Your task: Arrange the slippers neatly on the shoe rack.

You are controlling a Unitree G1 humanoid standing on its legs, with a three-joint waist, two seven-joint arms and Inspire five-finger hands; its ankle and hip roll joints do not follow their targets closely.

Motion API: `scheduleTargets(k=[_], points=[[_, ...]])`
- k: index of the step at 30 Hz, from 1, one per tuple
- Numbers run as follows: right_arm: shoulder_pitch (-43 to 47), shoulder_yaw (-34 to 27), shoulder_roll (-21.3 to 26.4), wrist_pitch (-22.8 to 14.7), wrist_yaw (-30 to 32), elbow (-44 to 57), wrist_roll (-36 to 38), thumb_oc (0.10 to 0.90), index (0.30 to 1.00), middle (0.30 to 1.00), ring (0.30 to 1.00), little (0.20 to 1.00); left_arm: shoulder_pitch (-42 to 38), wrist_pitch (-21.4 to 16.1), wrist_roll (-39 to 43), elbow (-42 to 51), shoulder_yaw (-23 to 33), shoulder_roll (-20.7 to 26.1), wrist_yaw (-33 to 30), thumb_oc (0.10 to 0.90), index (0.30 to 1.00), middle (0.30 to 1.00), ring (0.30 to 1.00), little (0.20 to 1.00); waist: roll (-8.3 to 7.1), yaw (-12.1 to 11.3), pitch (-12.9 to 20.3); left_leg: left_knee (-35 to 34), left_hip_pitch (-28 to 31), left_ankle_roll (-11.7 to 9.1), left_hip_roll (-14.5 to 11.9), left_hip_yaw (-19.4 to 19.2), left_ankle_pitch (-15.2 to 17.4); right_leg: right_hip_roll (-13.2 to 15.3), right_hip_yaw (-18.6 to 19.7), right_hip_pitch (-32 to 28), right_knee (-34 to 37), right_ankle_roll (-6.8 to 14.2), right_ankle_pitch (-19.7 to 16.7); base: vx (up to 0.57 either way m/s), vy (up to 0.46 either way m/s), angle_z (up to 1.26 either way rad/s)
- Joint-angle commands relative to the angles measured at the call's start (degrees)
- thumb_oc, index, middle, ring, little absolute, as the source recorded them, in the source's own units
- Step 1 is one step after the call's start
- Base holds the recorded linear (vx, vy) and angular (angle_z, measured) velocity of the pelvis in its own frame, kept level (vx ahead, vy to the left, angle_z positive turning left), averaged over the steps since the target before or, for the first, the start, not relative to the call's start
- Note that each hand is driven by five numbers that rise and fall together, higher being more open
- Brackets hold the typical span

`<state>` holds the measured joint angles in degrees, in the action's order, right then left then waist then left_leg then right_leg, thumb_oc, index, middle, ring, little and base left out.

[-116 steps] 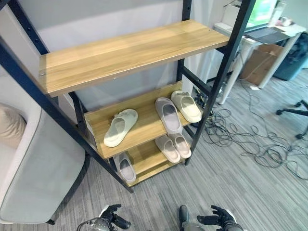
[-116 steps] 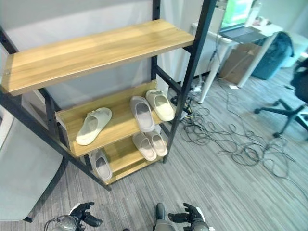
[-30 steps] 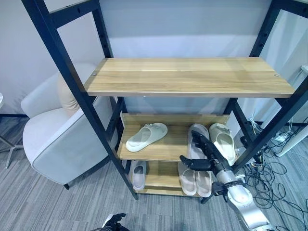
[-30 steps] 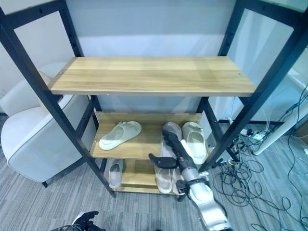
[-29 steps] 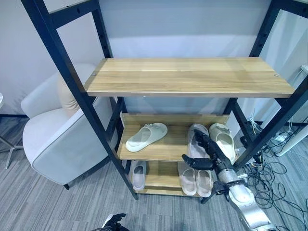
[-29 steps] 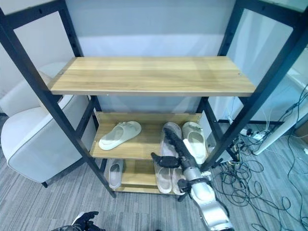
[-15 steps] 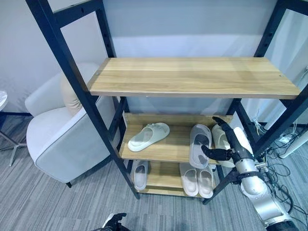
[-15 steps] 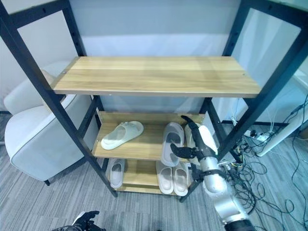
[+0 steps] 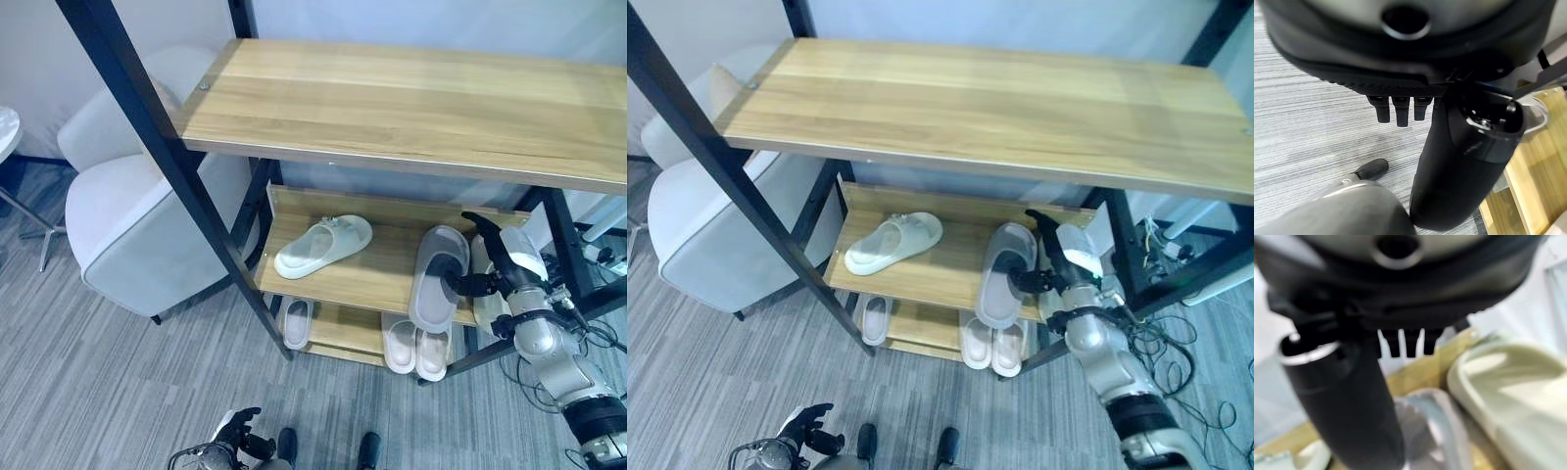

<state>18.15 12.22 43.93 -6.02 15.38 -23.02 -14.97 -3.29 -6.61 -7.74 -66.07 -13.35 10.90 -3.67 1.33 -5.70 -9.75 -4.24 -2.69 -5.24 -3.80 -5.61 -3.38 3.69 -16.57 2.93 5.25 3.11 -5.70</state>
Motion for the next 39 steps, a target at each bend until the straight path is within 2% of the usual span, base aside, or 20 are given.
scheduleTargets(k=[1, 5, 11, 20, 22, 24, 25, 27, 31, 36, 39], points=[[7.65, -0.89, 1.39, -1.65, 5.41, 0.71, -0.11, 0.4, 0.3, 0.3, 0.3, 0.3, 1.76, 0.18, 0.99, -2.72, -7.66, -0.84, -0.77, 0.8, 0.9, 0.9, 0.9, 0.9, -1.29, -2.11, 3.25, -0.76, -3.78, -2.99, -0.7, -4.27, -2.12, 2.12, 2.12, 3.21, -2.23, 6.78, 1.99, 0.0, 0.006, 0.1], [10.87, 1.07, 0.57, -1.25, 6.13, -2.69, 0.79, 0.4, 0.3, 0.3, 0.3, 0.3, 0.92, 0.08, 2.1, -1.94, -8.4, -0.76, -1.31, 0.8, 0.9, 0.9, 0.9, 0.9, -1.37, -2.72, 3.07, -0.76, -4.71, -3.0, -0.53, -3.71, -2.4, 2.25, 2.1, 3.99, -2.29, 6.64, 1.95, 0.0, 0.013, 0.09], [10.13, 0.24, 0.26, -1.35, 6.05, 0.24, 0.04, 0.4, 0.3, 0.3, 0.3, 0.3, 0.88, 0.11, 2.08, -1.17, -8.07, -0.6, -1.48, 0.8, 0.9, 0.9, 0.9, 0.9, -1.61, -2.98, 3.57, -0.76, -3.88, -2.97, -0.15, -3.36, -1.89, 2.25, 1.76, 2.84, -2.11, 6.5, 2.41, 0.04, 0.006, 0.03], [-0.53, -7.41, -2.21, -4.03, 3.2, 17.86, -0.95, 0.4, 0.3, 0.3, 0.3, 0.3, 1.77, 0.71, -0.07, -1.34, -5.02, -0.71, -0.37, 0.8, 0.9, 0.9, 0.9, 0.9, -1.34, -1.76, 5.2, -0.76, -0.51, -2.86, 0.05, -3.98, -0.31, 2.4, 1.07, -0.75, -1.18, 6.74, 2.78, 0.04, -0.004, 0.02], [-4.85, -9.65, -4.11, -5.93, 0.67, 25.57, 0.9, 0.4, 0.3, 0.3, 0.3, 0.3, 2.14, 0.88, -0.76, -1.44, -3.95, -0.9, -0.02, 0.8, 0.9, 0.9, 0.9, 0.9, -1.24, -1.07, 5.44, -0.76, 0.45, -2.88, -0.05, -4.28, 0.08, 2.44, 1.18, -1.59, -0.93, 6.8, 2.84, 0.02, -0.025, 0.07], [-6.33, -10.1, -4.65, -6.57, -0.56, 28.35, 1.75, 0.4, 0.3, 0.3, 0.3, 0.3, 2.35, 0.91, -1.08, -1.52, -3.75, -0.87, 0.14, 0.8, 0.9, 0.9, 0.9, 0.9, -1.2, -0.91, 5.44, -0.76, 0.8, -2.87, -0.07, -4.37, 0.18, 2.42, 1.21, -1.8, -0.92, 6.81, 2.89, 0.0, -0.01, 0.02], [-8.94, -9.86, -6.21, -8.37, -3.35, 33.09, 3.95, 0.4, 0.3, 0.3, 0.3, 0.3, 2.57, 0.93, -1.78, -1.74, -2.98, -0.92, 0.35, 0.8, 0.9, 0.9, 0.9, 0.9, -1.06, -0.28, 5.5, -0.76, 1.37, -2.86, -0.18, -4.75, 0.37, 2.4, 1.37, -2.24, -0.96, 6.83, 3.0, 0.0, 0.0, 0.0], [-10.35, -9.79, -6.55, -8.74, -4.88, 34.82, 5.0, 0.4, 0.3, 0.3, 0.3, 0.3, 2.76, 0.92, -2.01, -1.66, -2.77, -0.89, 0.48, 0.8, 0.9, 0.9, 0.9, 0.9, -1.02, -0.08, 5.53, -0.76, 1.71, -2.87, -0.2, -4.91, 0.44, 2.4, 1.48, -2.46, -0.95, 6.84, 3.04, 0.0, 0.0, 0.0], [-15.56, -5.61, -8.93, -10.15, -12.77, 40.47, 12.22, 0.4, 0.3, 0.3, 0.3, 0.3, 2.47, 0.61, -2.5, -1.08, -1.97, -1.1, 0.79, 0.8, 0.9, 0.9, 0.9, 0.9, -0.73, 0.99, 5.05, -0.76, 2.52, -2.78, -0.45, -5.72, 0.66, 2.25, 2.19, -2.56, -1.31, 6.74, 3.22, 0.0, -0.03, -0.09], [-18.31, -3.3, -9.62, -10.5, -16.58, 42.6, 15.83, 0.4, 0.3, 0.3, 0.3, 0.3, 2.25, 0.45, -2.7, -0.66, -1.87, -1.11, 0.67, 0.8, 0.9, 0.9, 0.9, 0.9, -0.55, 1.56, 4.44, -0.76, 2.84, -2.79, -0.58, -6.06, 0.65, 2.09, 2.71, -2.29, -1.86, 6.55, 3.43, -0.02, -0.02, -0.12], [-20.38, 0.65, -9.69, -10.31, -20.33, 42.79, 18.45, 0.4, 0.3, 0.3, 0.3, 0.3, 2.08, 0.07, -3.02, -0.33, -2.2, -1.08, 0.41, 0.8, 0.9, 0.9, 0.9, 0.9, -0.35, 1.99, 3.65, -0.76, 3.19, -2.8, -0.91, -6.29, 0.64, 1.85, 3.05, -2.01, -2.96, 6.19, 3.91, -0.02, -0.03, -0.05]])
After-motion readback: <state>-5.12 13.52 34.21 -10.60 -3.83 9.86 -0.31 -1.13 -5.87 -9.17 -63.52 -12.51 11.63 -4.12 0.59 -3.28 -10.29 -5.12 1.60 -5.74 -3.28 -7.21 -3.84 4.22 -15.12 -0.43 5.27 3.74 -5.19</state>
